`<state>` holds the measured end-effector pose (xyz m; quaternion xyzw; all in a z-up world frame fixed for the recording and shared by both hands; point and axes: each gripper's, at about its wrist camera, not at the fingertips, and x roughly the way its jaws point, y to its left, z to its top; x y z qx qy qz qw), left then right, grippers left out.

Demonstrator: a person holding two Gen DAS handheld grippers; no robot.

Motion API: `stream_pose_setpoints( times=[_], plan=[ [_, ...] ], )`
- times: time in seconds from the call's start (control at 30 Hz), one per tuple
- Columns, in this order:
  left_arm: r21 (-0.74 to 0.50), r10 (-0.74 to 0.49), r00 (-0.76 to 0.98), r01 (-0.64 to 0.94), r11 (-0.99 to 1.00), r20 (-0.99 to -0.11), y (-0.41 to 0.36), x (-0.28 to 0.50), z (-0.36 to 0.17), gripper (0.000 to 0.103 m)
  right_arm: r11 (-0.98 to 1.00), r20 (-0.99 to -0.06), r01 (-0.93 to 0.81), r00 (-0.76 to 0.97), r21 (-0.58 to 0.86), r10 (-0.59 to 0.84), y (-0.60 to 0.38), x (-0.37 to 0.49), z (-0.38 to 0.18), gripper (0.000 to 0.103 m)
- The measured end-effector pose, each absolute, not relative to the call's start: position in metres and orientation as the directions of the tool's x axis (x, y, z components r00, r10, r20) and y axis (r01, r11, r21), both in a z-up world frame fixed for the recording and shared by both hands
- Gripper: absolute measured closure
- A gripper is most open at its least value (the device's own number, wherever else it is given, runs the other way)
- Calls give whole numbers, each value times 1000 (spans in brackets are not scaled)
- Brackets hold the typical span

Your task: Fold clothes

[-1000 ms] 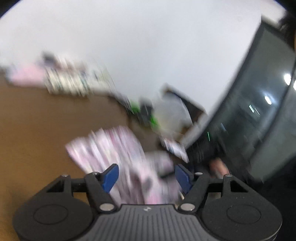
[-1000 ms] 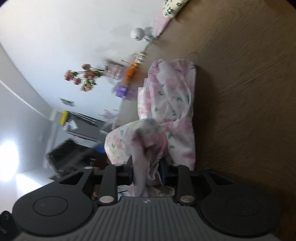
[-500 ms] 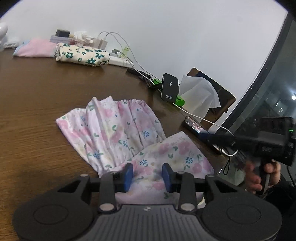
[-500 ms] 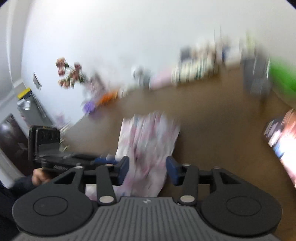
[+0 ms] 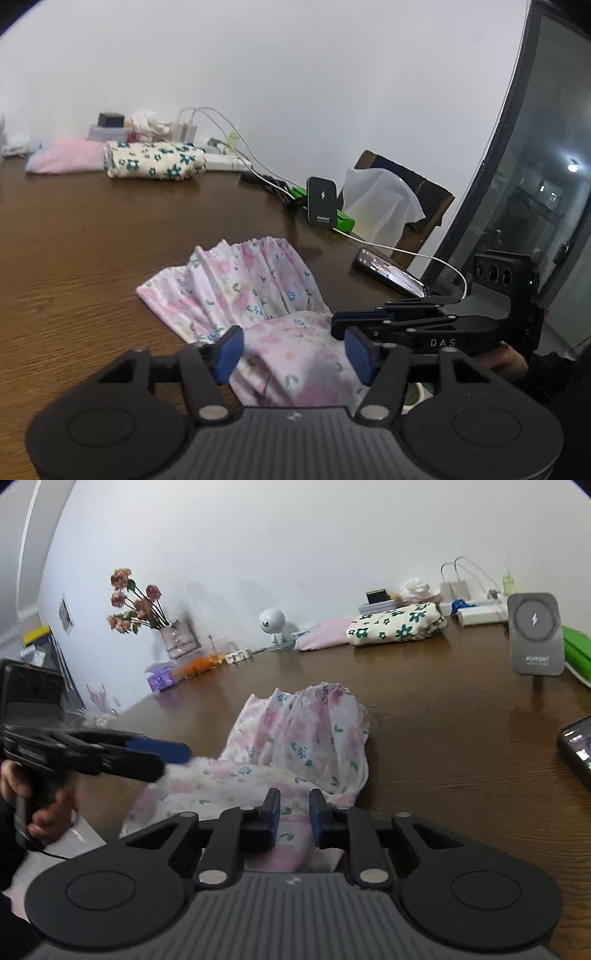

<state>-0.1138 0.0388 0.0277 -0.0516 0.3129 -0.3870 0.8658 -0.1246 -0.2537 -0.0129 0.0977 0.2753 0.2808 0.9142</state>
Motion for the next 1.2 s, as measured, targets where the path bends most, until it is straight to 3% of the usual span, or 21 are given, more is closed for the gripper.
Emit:
stream_pose_setpoints(
  times=[0.17,0.3,0.43,0.57,0.63,0.77,0.93,1.1,1.2],
  plan=[
    [-332,-656,507,588,737,-559,31,-108,11,43,843,-391,-473,747,256,537,-260,-128,4,82],
    [-362,-658,506,564,742,-558,35,-104,6,43,772,-356,-592,687,232,634,-241,-130,18,81],
    [-321,-653,593,575,753,-471,53,-117,24,46,788,-451,-583,661,195,600,-222,-121,-9,82],
    [-367,-723,584,622,691,-370,59,-120,43,41,792,-456,-570,657,221,600,-223,-118,-23,82],
    [-364,-744,561,650,667,-362,47,-118,41,41,786,-447,-574,655,230,609,-223,-115,-27,82],
    [-346,-716,520,637,689,-467,24,-107,20,45,781,-441,-575,652,243,617,-231,-117,-23,80],
    [-361,-689,501,602,712,-524,25,-100,3,50,797,-367,-564,710,216,601,-242,-126,-4,77],
    [-359,-691,493,607,709,-529,30,-102,2,49,814,-460,-545,681,200,569,-229,-106,-20,76],
    [-333,-698,508,631,701,-505,41,-115,15,43,811,-494,-556,662,182,564,-226,-104,-20,76]
  ],
)
